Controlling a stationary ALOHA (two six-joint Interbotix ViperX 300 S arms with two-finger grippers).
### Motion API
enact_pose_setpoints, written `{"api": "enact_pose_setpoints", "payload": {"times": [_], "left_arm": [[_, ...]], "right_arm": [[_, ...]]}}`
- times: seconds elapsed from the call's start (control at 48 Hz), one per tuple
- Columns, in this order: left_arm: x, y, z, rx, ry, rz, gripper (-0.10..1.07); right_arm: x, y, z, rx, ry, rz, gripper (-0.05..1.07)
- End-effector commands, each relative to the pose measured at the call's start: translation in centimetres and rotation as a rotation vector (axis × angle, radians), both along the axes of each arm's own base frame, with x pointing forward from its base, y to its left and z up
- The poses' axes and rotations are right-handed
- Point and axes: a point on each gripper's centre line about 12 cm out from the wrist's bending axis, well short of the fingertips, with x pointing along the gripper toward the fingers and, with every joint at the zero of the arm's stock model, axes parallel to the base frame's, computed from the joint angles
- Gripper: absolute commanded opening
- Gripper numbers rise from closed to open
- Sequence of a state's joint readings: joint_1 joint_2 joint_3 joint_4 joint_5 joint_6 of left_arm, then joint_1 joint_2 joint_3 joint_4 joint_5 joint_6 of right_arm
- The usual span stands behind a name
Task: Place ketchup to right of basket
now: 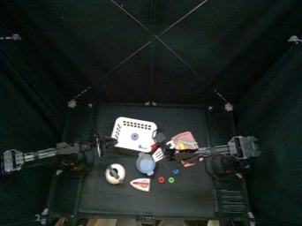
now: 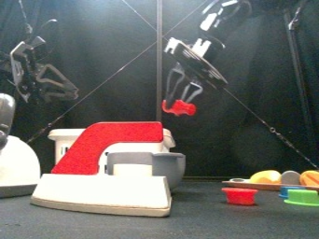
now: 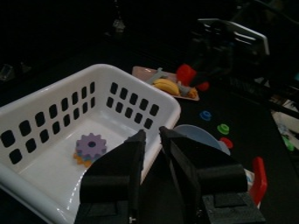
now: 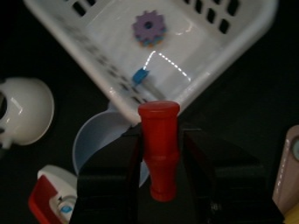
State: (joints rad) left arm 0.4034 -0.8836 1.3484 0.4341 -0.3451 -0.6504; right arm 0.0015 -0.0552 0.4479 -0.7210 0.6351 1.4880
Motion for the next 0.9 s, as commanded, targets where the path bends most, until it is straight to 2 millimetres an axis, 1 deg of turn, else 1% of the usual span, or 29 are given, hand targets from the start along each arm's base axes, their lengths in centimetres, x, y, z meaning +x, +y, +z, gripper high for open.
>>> {"api": "enact_pose_setpoints", "payload": {"times": [0.0, 0.146, 0.292, 0.5, 0.667, 0.875], "left_arm": [[0.2, 0.1, 0.6, 0.006, -0.015, -0.003, 0.65], [0.2, 0.1, 0.6, 0.006, -0.015, -0.001, 0.65], [0.2, 0.1, 0.5, 0.005, -0.014, -0.001, 0.65], [0.2, 0.1, 0.5, 0.004, -0.014, -0.001, 0.65], [0.2, 0.1, 0.5, 0.002, -0.016, 0.003, 0.65], [0.2, 0.1, 0.5, 0.000, -0.015, 0.004, 0.65]], "right_arm": [[-1.7, -1.8, 0.2, 0.045, -0.101, -0.046, 0.62], [-3.1, -3.6, -2.3, 0.090, -0.124, -0.093, 0.62], [-3.9, -4.9, -4.0, 0.093, -0.089, -0.131, 0.62], [-3.9, -6.7, -5.6, 0.099, -0.051, -0.180, 0.63], [-3.8, -8.2, -8.0, 0.116, -0.001, -0.219, 0.63], [-3.3, -9.1, -9.8, 0.148, 0.007, -0.220, 0.63]]}}
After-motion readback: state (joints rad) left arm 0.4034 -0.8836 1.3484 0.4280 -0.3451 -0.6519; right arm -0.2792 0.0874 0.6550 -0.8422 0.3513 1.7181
